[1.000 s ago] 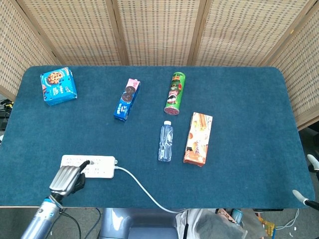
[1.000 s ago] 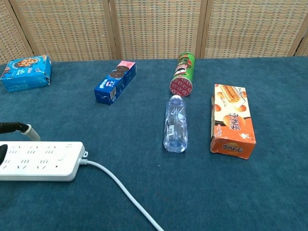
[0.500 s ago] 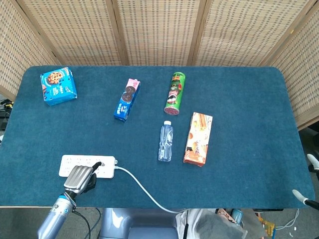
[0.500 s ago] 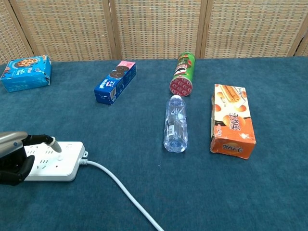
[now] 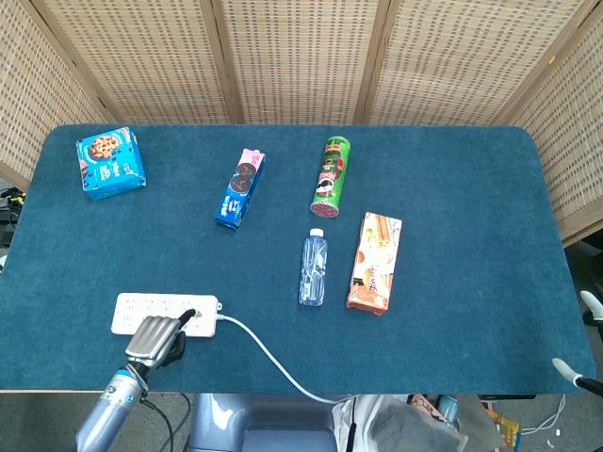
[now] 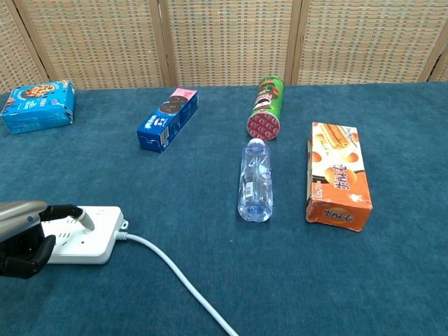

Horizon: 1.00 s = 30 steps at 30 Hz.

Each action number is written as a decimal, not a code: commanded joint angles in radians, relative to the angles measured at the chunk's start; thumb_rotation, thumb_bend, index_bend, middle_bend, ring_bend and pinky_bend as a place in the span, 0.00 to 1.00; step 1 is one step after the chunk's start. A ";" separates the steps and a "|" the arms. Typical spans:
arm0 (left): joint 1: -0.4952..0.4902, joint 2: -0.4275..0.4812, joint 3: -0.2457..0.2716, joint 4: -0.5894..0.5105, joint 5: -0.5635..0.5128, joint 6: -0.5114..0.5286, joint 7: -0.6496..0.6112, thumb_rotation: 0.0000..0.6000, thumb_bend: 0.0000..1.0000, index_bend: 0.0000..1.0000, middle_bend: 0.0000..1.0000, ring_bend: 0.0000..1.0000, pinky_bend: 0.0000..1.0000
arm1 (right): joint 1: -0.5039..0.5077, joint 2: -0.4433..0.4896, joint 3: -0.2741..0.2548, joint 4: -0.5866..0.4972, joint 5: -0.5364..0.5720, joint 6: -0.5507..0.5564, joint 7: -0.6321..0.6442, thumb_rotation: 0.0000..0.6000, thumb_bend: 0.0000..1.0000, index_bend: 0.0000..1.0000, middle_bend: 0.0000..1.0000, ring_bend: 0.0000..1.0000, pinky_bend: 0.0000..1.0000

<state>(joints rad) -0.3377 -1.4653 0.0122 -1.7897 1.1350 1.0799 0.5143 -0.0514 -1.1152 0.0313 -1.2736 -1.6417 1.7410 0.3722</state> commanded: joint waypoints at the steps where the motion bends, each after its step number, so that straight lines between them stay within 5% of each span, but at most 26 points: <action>1: -0.004 0.000 0.003 0.003 -0.008 0.001 -0.004 1.00 0.79 0.25 1.00 0.97 1.00 | 0.000 0.000 0.000 0.000 -0.001 0.001 -0.002 1.00 0.00 0.00 0.00 0.00 0.00; 6: -0.006 0.008 0.004 -0.001 0.008 0.006 -0.032 1.00 0.79 0.25 1.00 0.97 1.00 | 0.000 -0.002 0.000 -0.001 -0.002 0.002 -0.006 1.00 0.00 0.00 0.00 0.00 0.00; 12: 0.033 0.073 -0.012 -0.015 0.221 0.146 -0.217 1.00 0.79 0.22 0.99 0.97 1.00 | 0.003 -0.006 -0.002 -0.002 -0.003 -0.004 -0.020 1.00 0.00 0.00 0.00 0.00 0.00; 15: 0.061 0.133 -0.019 -0.012 0.321 0.243 -0.296 1.00 0.61 0.11 0.90 0.95 0.97 | 0.004 -0.007 -0.004 -0.004 -0.007 -0.004 -0.026 1.00 0.00 0.00 0.00 0.00 0.00; 17: 0.079 0.161 -0.019 0.002 0.363 0.295 -0.324 1.00 0.21 0.02 0.71 0.79 0.76 | 0.003 -0.007 -0.005 -0.006 -0.009 -0.002 -0.029 1.00 0.00 0.00 0.00 0.00 0.00; 18: 0.093 0.185 -0.015 0.007 0.374 0.318 -0.333 1.00 0.11 0.01 0.59 0.68 0.63 | 0.003 -0.008 -0.005 -0.006 -0.009 -0.001 -0.032 1.00 0.00 0.00 0.00 0.00 0.00; 19: 0.104 0.205 -0.014 0.007 0.371 0.333 -0.331 1.00 0.02 0.00 0.37 0.45 0.39 | 0.002 -0.008 -0.005 -0.007 -0.009 0.000 -0.032 1.00 0.00 0.00 0.00 0.00 0.00; 20: 0.115 0.221 -0.014 0.003 0.366 0.349 -0.327 1.00 0.00 0.00 0.18 0.23 0.18 | 0.002 -0.008 -0.006 -0.007 -0.010 0.000 -0.033 1.00 0.00 0.00 0.00 0.00 0.00; 22: 0.136 0.241 -0.015 0.002 0.360 0.380 -0.323 1.00 0.00 0.00 0.01 0.02 0.01 | 0.002 -0.008 -0.006 -0.008 -0.011 0.000 -0.036 1.00 0.00 0.00 0.00 0.00 0.00; 24: 0.181 0.246 -0.025 0.011 0.342 0.454 -0.312 0.84 0.00 0.00 0.00 0.00 0.00 | 0.002 -0.009 -0.006 -0.009 -0.011 0.001 -0.040 1.00 0.00 0.00 0.00 0.00 0.00; 26: 0.212 0.235 -0.022 0.014 0.339 0.496 -0.321 0.55 0.00 0.00 0.00 0.00 0.00 | 0.002 -0.011 -0.006 -0.010 -0.012 0.002 -0.045 1.00 0.00 0.00 0.00 0.00 0.00; 30: 0.242 0.253 -0.003 0.017 0.342 0.507 -0.327 0.45 0.00 0.00 0.00 0.00 0.00 | 0.000 -0.014 -0.008 -0.013 -0.015 0.005 -0.058 1.00 0.00 0.00 0.00 0.00 0.00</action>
<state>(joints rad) -0.1060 -1.2202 0.0022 -1.7780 1.4767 1.5805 0.1906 -0.0512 -1.1288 0.0236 -1.2860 -1.6562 1.7456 0.3148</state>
